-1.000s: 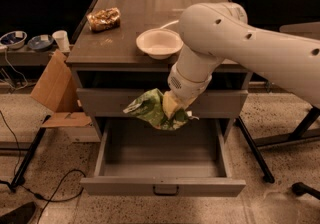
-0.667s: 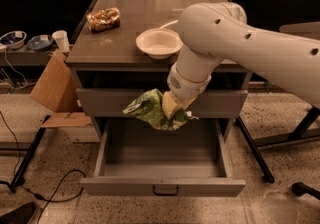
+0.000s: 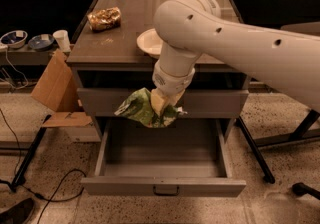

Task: Place green jalapeno chip bag into middle drawer

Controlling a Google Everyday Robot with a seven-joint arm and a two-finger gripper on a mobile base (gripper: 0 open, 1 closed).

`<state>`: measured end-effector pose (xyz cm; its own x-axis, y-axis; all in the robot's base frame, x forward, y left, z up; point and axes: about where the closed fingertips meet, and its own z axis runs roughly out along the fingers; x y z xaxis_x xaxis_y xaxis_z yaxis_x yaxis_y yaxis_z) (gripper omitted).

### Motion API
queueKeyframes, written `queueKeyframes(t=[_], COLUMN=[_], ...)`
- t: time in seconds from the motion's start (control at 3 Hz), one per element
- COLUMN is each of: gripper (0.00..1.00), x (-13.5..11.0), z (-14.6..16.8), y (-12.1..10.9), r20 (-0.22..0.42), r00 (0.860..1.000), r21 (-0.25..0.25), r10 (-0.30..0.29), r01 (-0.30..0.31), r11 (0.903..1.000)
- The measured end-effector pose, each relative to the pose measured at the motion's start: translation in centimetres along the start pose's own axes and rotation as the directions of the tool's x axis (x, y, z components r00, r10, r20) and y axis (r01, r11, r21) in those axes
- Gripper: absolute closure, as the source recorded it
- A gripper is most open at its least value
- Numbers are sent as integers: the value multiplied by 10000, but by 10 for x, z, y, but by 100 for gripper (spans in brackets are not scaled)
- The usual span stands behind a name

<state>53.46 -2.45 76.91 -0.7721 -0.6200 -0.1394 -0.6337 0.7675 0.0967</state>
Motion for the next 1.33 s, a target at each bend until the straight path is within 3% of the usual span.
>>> queueKeyframes(t=[0.33,0.67,1.0,1.33], gripper=[100,100,100,100], x=[-20,-33,-43,-54], z=[38,87,132,176], y=[25,45,65,80], r20=[-335,-502,-561,-741], r00=[9993,9985,9944,9828], r21=[-174,-696,-1186,-1622], r10=[-192,217,891,1691], r01=[186,-252,-952,-1791], r11=[9997,9973,9884,9704])
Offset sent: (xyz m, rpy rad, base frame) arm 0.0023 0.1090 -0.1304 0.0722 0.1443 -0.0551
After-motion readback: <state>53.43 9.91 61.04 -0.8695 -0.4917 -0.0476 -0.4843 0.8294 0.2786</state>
